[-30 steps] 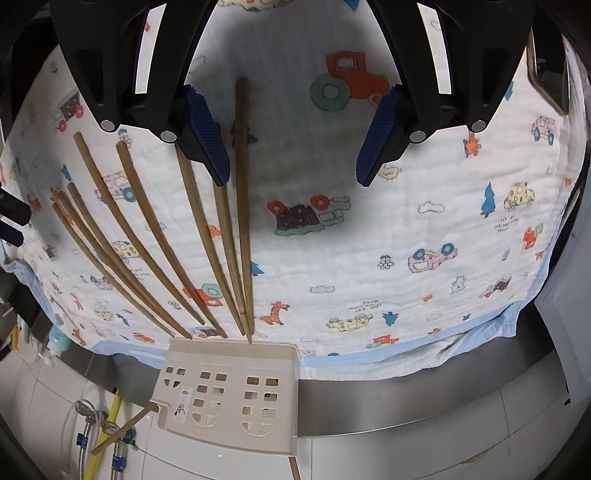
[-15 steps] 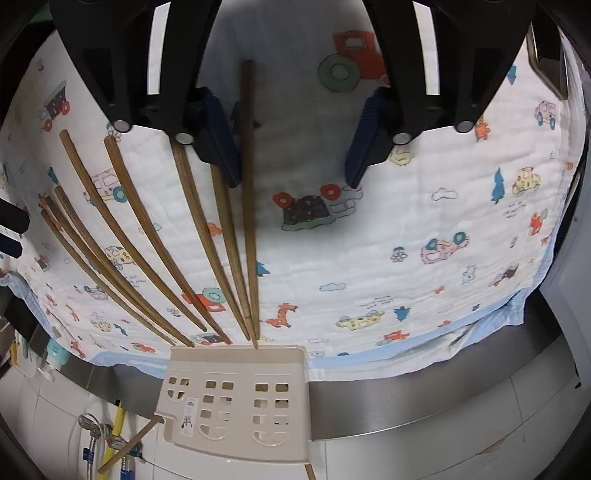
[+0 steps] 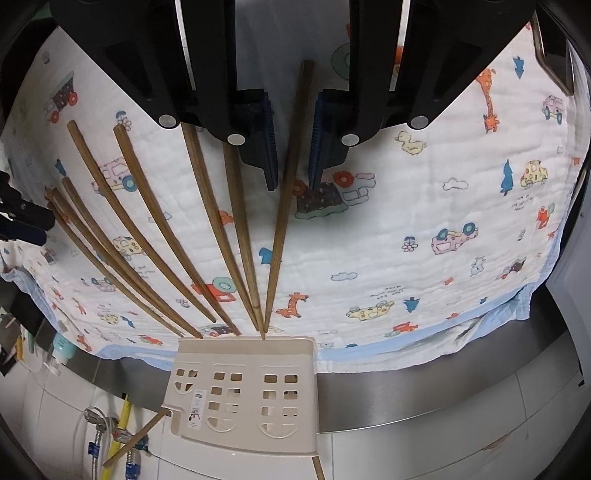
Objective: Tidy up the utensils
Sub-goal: 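Lower the left tool onto another chopstick while the right tool grasps one too, then lift both chopsticks upright and carry them above the beige caddy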
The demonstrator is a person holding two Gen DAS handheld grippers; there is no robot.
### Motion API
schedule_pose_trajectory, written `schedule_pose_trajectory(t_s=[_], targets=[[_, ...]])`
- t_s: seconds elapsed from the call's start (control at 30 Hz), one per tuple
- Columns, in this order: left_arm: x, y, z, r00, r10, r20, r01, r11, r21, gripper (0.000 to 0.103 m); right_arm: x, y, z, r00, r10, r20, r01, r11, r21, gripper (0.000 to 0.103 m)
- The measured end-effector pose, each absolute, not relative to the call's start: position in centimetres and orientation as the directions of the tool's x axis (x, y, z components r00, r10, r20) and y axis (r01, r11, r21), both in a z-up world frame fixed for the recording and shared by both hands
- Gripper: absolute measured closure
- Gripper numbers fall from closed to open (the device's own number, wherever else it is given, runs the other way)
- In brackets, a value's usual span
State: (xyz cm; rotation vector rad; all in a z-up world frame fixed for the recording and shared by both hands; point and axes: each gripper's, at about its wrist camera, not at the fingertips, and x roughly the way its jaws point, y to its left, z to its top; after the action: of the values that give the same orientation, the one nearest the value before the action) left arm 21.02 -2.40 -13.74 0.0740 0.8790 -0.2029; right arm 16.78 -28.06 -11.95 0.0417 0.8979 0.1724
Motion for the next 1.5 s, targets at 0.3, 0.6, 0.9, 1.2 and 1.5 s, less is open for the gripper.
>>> schedule_pose_trajectory(t_s=[0.3,0.6,0.9,1.2,1.5], targets=[[21.2,-2.0,-13.8,0.614,-0.194,-0.765,0.22,0.973,-0.071,0.087,18.3,-27.4,-12.7,0.583,0.168,-0.795,-0.153,0.984,0.096,0.085],[21.3,-1.9,-13.9,0.607,-0.212,-0.766,0.233,0.969,-0.083,0.087,18.7,-27.0,-13.4,0.58,0.137,-0.803,-0.15,0.987,0.06,0.092],[22.0,-1.8,-13.6,0.591,-0.19,-0.784,0.2,0.976,-0.086,0.095,18.1,-27.0,-12.7,0.602,0.136,-0.786,-0.15,0.987,0.055,0.096],[20.7,-1.9,-10.9,0.643,-0.228,-0.731,0.23,0.968,-0.1,0.097,16.5,-26.7,-8.0,0.682,0.159,-0.714,-0.17,0.984,0.056,0.096],[19.3,-1.5,-6.4,0.696,-0.298,-0.653,0.275,0.951,-0.141,0.097,16.2,-26.2,-1.7,0.76,0.203,-0.618,-0.217,0.975,0.054,0.096]])
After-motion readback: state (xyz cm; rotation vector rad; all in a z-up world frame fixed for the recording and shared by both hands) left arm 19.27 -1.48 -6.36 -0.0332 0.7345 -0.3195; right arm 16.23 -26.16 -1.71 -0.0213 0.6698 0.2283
